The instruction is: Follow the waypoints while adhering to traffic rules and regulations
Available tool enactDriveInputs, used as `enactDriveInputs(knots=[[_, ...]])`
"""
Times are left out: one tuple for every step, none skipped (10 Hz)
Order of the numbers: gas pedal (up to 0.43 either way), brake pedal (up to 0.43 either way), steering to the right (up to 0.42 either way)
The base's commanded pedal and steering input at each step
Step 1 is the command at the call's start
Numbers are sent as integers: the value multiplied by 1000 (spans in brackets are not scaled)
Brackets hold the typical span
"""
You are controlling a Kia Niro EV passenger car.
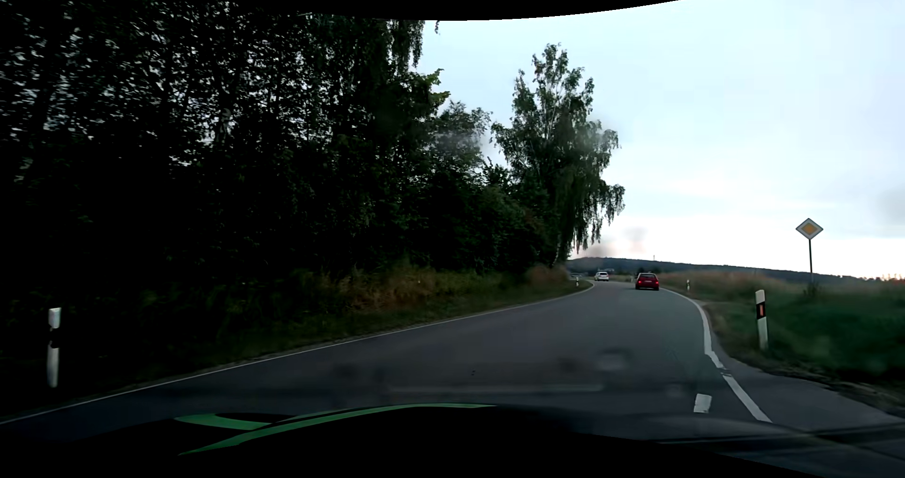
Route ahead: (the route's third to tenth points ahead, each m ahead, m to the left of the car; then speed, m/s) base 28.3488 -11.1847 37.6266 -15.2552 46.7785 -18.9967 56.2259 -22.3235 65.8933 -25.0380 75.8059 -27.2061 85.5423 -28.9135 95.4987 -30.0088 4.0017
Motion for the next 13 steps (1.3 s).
enactDriveInputs(knots=[[268, 0, 294], [268, 0, 288], [268, 0, 280], [268, 0, 272], [268, 0, 263], [280, 0, 253], [280, 0, 247], [280, 0, 240], [280, 0, 228], [280, 0, 218], [287, 0, 206], [311, 0, 191], [311, 0, 176]])
